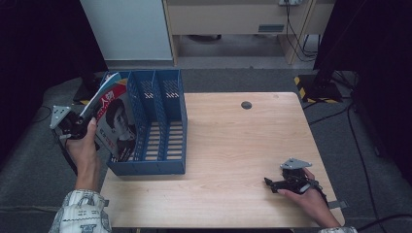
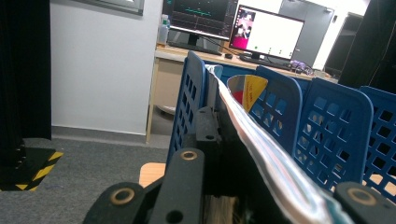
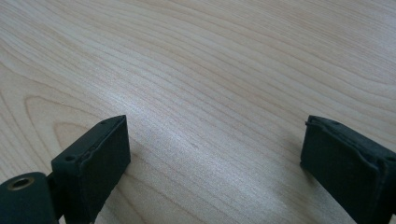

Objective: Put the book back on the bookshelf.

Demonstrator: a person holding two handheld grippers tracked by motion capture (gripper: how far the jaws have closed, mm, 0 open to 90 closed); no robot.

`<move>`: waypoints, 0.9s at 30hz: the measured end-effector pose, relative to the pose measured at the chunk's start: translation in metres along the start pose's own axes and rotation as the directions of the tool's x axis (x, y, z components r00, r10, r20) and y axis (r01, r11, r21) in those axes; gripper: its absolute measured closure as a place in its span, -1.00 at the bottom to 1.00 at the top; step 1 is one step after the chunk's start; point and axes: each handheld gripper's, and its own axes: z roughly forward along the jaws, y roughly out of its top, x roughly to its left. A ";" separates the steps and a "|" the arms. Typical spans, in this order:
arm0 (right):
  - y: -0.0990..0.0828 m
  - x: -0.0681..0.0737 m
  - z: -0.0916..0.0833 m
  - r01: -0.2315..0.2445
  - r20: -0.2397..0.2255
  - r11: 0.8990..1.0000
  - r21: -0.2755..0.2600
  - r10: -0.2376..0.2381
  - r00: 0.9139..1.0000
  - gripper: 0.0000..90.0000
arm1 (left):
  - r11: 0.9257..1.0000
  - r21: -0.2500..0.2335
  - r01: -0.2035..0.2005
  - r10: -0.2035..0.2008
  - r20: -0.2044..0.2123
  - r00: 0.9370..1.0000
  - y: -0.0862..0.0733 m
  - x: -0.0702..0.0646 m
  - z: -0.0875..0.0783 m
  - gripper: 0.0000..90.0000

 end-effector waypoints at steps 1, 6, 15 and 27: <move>0.000 0.000 0.000 0.000 -0.001 1.000 0.001 0.000 1.000 -0.81 | 1.000 0.002 0.002 -0.002 0.001 1.000 0.000 0.000 0.000 0.87; 0.000 0.000 0.000 0.000 0.000 1.000 0.000 0.000 1.000 -0.81 | 1.000 0.014 0.001 -0.001 0.002 1.000 0.001 0.000 0.000 0.84; 0.000 0.000 0.000 0.000 0.000 1.000 0.000 0.000 1.000 -0.81 | 0.999 0.033 0.001 -0.001 -0.002 1.000 0.004 -0.002 -0.001 0.75; 0.000 0.000 0.000 0.000 0.001 1.000 0.000 0.000 1.000 -0.81 | 0.999 0.041 -0.015 0.015 -0.014 1.000 0.007 -0.005 -0.004 0.24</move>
